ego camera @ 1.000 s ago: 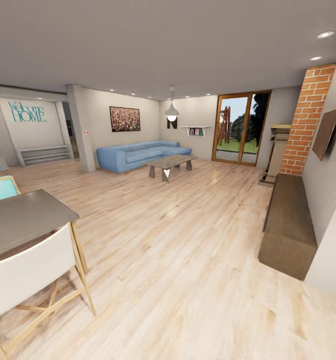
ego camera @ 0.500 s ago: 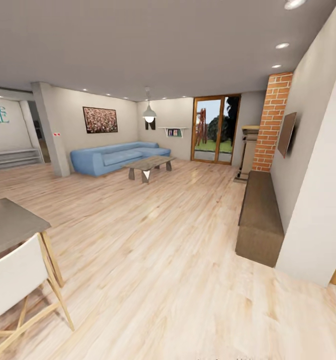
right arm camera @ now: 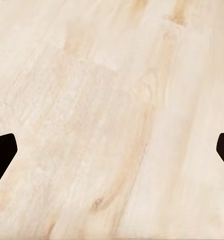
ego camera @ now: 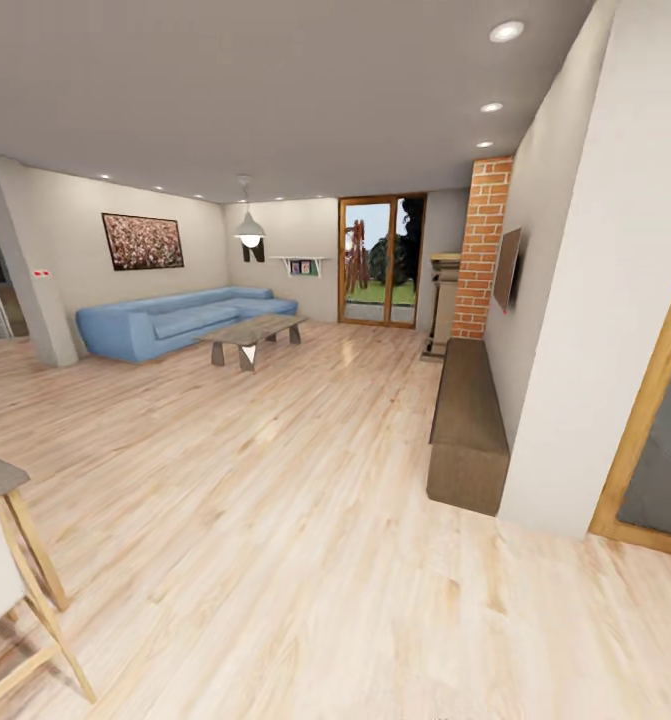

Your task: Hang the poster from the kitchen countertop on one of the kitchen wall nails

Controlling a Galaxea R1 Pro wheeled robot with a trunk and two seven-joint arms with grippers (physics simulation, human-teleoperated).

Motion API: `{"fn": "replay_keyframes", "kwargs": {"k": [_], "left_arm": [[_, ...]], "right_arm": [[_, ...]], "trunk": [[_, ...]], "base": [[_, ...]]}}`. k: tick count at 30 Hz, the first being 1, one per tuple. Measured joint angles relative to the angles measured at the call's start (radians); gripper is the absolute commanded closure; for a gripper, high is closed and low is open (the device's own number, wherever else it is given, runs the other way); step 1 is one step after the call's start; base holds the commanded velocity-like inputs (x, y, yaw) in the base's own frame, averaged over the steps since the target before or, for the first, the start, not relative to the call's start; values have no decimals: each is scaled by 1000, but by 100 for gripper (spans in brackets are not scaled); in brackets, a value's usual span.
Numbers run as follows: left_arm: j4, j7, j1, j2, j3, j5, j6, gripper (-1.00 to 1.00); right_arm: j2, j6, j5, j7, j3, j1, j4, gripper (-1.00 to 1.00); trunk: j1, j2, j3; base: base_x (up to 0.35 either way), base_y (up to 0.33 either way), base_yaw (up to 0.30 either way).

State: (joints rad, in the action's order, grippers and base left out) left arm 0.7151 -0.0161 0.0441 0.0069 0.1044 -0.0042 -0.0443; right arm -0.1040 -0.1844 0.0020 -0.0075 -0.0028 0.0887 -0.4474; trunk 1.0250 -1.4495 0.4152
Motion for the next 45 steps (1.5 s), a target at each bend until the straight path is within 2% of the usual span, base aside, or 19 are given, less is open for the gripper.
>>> {"fn": "replay_keyframes", "kwargs": {"k": [2, 4, 6, 9, 11, 16, 29, 45], "left_arm": [[0, 0, 0, 0, 0, 0, 0, -100], [0, 0, 0, 0, 0, 0, 0, -100], [0, 0, 0, 0, 0, 0, 0, -100], [0, 0, -1, 0, 0, 0, 0, -100], [0, 0, 0, 0, 0, 0, 0, -100], [0, 0, 0, 0, 0, 0, 0, -100], [0, 0, 0, 0, -1, 0, 0, -100], [-38, 1, -1, 0, 3, 1, 0, -100]], "right_arm": [[-1, 0, 0, 0, -6, 0, 0, -100], [-3, 0, 0, 0, -44, 1, -1, -100], [-13, 1, -1, 1, -139, 1, -2, -100], [-17, 1, 2, 2, -205, 1, -3, -100], [-17, 1, 4, 3, -232, 1, -4, -100], [-18, 1, 5, 3, -246, 1, -4, -100], [-19, 1, 4, 3, -252, 1, -4, -100], [-19, 1, 4, 4, -255, 1, -5, -100]], "trunk": [[0, 0, -1], [0, 0, -2], [0, 0, -3], [0, 0, -3], [0, 0, -3], [0, 0, 0], [0, 0, 19], [0, 0, 31]], "base": [[0, 0, -299], [0, 0, -299], [0, 0, -300], [0, 0, -279], [0, 0, -138], [0, 0, -62], [-3, 0, -8], [-132, 0, -38]]}}
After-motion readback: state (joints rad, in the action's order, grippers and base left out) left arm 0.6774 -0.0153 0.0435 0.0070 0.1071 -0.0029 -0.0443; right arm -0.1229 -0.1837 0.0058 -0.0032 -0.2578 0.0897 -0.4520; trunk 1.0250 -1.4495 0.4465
